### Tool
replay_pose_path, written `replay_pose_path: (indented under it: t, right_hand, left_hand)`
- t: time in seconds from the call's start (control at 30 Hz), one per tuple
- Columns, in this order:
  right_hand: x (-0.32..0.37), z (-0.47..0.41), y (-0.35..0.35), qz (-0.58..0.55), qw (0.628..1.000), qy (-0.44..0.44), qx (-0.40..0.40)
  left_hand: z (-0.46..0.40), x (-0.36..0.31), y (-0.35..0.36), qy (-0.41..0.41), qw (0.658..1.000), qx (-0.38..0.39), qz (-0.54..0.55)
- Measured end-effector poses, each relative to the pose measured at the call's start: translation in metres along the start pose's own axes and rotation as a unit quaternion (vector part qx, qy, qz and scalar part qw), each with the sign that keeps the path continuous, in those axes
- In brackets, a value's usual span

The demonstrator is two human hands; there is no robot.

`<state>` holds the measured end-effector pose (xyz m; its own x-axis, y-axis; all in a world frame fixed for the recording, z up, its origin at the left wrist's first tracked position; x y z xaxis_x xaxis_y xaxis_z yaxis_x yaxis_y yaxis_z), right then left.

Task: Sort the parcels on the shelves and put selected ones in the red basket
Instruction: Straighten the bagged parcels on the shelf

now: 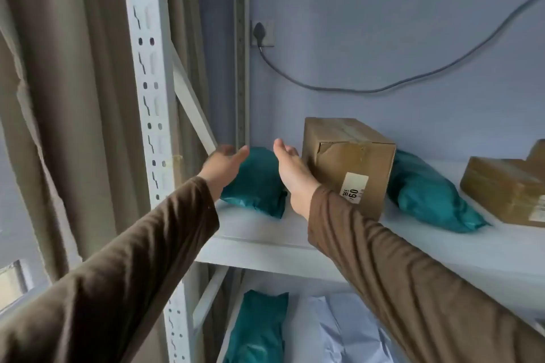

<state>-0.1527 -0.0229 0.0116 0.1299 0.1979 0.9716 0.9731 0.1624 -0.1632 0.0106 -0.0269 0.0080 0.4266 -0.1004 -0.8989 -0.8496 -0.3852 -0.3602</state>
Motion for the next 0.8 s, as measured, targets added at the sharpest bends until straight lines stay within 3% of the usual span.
replay_pose_path:
  t: [0.2, 0.37, 0.63, 0.8]
  right_hand:
    - [-0.025, -0.02, 0.013, -0.025, 0.995, 0.096, -0.033]
    - [-0.035, -0.016, 0.02, -0.095, 0.987, 0.124, -0.032]
    - [-0.029, 0.047, 0.018, -0.078, 0.996, 0.031, -0.014]
    - [-0.035, 0.115, 0.0, -0.077, 0.995, -0.057, 0.013]
  left_hand:
    - [-0.006, 0.026, 0.004, -0.1, 0.994, 0.04, -0.017]
    - [0.003, 0.042, -0.003, -0.086, 0.995, 0.038, -0.025]
    - [0.071, 0.03, -0.015, -0.022, 0.995, 0.0, 0.1]
    - [0.145, 0.028, -0.022, -0.001, 0.986, 0.018, 0.167]
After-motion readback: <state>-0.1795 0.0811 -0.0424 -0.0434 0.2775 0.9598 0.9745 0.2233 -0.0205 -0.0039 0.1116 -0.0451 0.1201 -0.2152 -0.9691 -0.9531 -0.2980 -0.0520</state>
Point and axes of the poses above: each hand's wrist, its own z-axis away from the middle knuckle, its own y-axis out of the palm, x = y × z, the point moved 3 cm from there along -z, towards the middle knuckle, and after that the axes turned 3 degrees about x, right-handed, at the moved point
